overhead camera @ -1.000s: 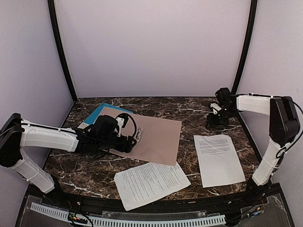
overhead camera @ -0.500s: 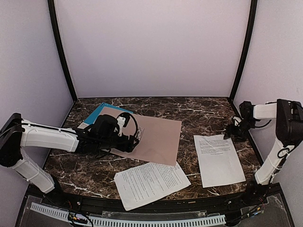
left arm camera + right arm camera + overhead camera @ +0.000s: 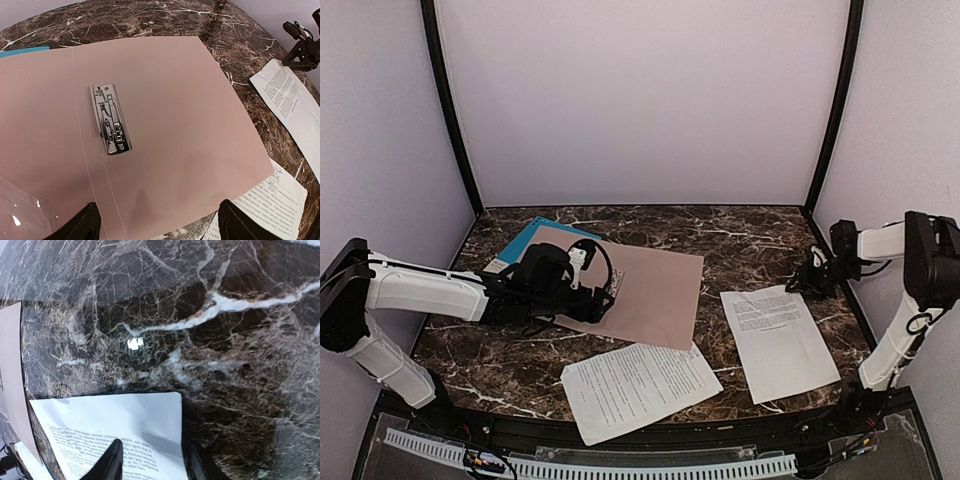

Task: Put the files into the folder
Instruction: Pick up the file from the center of the board, then pass from the right arm to the left

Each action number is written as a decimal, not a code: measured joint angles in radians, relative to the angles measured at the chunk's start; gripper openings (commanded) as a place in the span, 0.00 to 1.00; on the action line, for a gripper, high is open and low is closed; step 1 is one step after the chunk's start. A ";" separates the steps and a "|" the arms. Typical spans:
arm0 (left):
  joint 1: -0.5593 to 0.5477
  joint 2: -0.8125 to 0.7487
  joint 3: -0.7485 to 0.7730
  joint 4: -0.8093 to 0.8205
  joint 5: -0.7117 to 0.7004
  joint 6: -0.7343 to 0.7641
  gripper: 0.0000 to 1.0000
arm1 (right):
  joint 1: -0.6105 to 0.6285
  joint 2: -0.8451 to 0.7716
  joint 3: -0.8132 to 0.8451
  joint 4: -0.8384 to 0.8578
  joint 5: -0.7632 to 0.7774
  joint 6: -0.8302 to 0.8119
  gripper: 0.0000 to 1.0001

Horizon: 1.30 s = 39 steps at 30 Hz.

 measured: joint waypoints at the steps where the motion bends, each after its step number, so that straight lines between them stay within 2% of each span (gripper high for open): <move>1: 0.000 0.000 0.000 0.000 -0.001 0.000 0.81 | 0.000 0.000 -0.007 0.009 -0.018 -0.001 0.31; 7: 0.000 0.000 0.000 0.000 -0.004 0.000 0.81 | 0.000 0.000 -0.047 0.017 -0.127 0.000 0.00; 15: 0.000 0.015 0.032 -0.002 -0.005 0.003 0.82 | 0.014 -0.003 -0.040 0.019 -0.255 -0.002 0.00; 20: 0.000 0.046 0.068 0.015 0.029 0.015 0.83 | 0.082 -0.060 0.021 0.009 -0.287 0.005 0.00; 29: 0.000 0.140 0.142 0.152 0.222 0.024 0.87 | 0.206 -0.249 0.228 0.001 -0.359 0.040 0.00; 36: 0.037 0.209 0.164 0.325 0.390 -0.020 0.89 | 0.346 -0.248 0.381 -0.010 -0.435 0.064 0.00; 39: 0.069 0.205 0.164 0.378 0.454 0.006 0.88 | 0.414 -0.219 0.461 -0.035 -0.462 0.052 0.00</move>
